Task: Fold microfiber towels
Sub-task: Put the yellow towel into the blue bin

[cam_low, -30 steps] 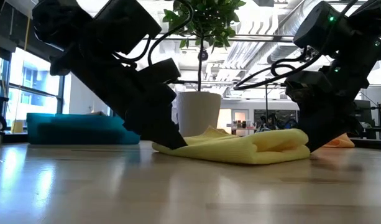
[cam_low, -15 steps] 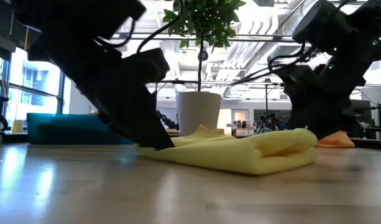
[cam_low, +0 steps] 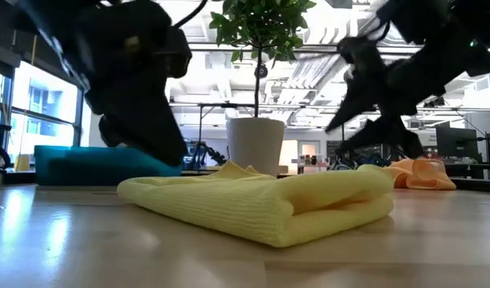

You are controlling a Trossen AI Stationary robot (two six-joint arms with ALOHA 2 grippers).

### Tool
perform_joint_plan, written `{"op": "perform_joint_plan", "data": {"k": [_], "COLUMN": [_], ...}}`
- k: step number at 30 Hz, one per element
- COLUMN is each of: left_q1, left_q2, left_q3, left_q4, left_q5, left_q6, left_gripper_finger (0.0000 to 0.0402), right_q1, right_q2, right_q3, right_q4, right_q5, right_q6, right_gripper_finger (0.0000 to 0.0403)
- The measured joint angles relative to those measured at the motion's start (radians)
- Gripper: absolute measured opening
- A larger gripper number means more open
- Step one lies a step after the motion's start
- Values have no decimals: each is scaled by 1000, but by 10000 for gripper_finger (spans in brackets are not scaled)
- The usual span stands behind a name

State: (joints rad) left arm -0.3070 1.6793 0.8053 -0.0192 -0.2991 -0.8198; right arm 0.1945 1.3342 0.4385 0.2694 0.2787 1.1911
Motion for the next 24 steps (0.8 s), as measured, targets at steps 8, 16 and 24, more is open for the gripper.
{"op": "perform_joint_plan", "data": {"k": [8, 16, 24], "left_q1": [121, 205, 223], "left_q2": [-117, -96, -66], "left_q3": [1, -8, -8], "left_q4": [-138, -173, -149], "left_q5": [63, 253, 235], "left_q6": [-128, -117, -124], "left_gripper_finger": [131, 144, 202], "right_q1": [148, 251, 294], "right_q2": [72, 287, 438], "right_q3": [150, 347, 409], "right_q4": [-16, -102, -95], "right_q5": [63, -30, -98], "right_q6": [-104, -158, -113], "right_gripper_finger": [152, 149, 149]}}
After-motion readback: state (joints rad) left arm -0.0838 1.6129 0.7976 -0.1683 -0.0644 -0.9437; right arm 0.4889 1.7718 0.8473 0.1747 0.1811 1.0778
